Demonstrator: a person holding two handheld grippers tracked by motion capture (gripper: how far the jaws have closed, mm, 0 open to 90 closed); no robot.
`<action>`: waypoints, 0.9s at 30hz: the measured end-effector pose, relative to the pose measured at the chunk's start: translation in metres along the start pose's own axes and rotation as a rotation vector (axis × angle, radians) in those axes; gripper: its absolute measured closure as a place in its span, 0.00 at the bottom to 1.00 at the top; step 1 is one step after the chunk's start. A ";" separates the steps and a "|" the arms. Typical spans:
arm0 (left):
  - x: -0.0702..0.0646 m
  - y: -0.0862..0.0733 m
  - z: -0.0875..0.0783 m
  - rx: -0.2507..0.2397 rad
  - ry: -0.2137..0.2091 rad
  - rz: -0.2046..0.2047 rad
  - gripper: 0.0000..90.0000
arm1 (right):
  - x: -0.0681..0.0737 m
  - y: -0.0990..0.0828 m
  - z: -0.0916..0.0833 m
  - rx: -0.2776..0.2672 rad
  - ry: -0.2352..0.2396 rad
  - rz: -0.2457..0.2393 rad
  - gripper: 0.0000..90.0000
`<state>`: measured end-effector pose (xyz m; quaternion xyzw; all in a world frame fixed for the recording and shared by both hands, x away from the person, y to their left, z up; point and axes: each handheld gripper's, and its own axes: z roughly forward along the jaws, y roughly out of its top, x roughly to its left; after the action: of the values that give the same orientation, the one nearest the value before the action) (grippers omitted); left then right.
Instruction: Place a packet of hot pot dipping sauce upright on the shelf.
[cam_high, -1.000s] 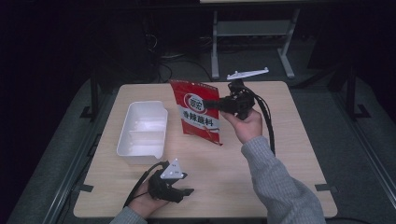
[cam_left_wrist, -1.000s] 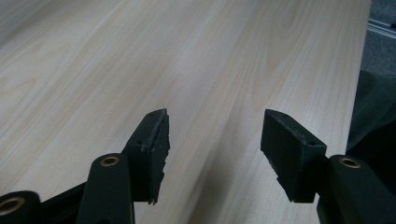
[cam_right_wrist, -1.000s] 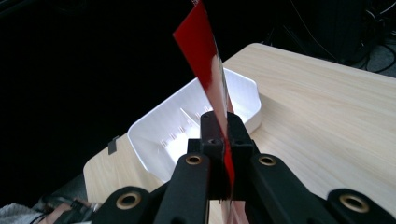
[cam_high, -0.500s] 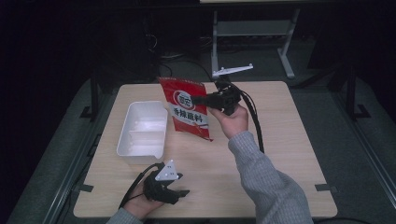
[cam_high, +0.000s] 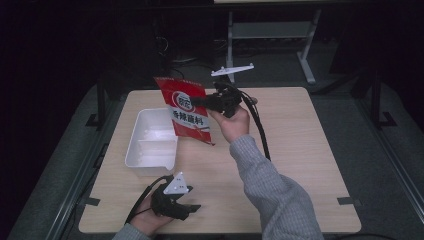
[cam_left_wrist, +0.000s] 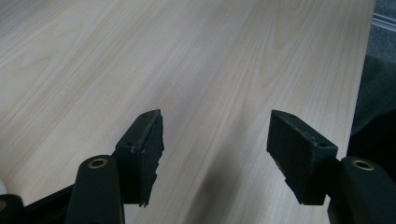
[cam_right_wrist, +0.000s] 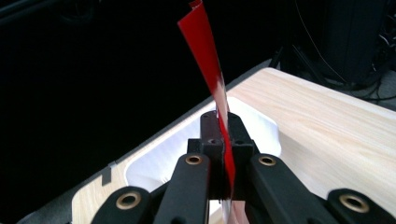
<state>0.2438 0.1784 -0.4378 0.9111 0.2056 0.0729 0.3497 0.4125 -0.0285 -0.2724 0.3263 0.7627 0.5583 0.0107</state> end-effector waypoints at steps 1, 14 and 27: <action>0.000 -0.001 -0.001 -0.001 0.001 -0.001 0.39 | 0.000 0.002 0.002 -0.001 0.002 -0.003 0.98; 0.002 -0.008 -0.009 -0.001 0.014 -0.007 0.39 | 0.002 0.011 0.041 -0.026 0.008 -0.009 0.98; 0.004 -0.008 -0.008 0.001 0.023 0.005 0.39 | -0.003 0.009 0.089 -0.016 -0.007 -0.036 0.98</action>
<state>0.2429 0.1905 -0.4372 0.9109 0.2075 0.0841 0.3467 0.4534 0.0468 -0.2991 0.3145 0.7638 0.5631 0.0261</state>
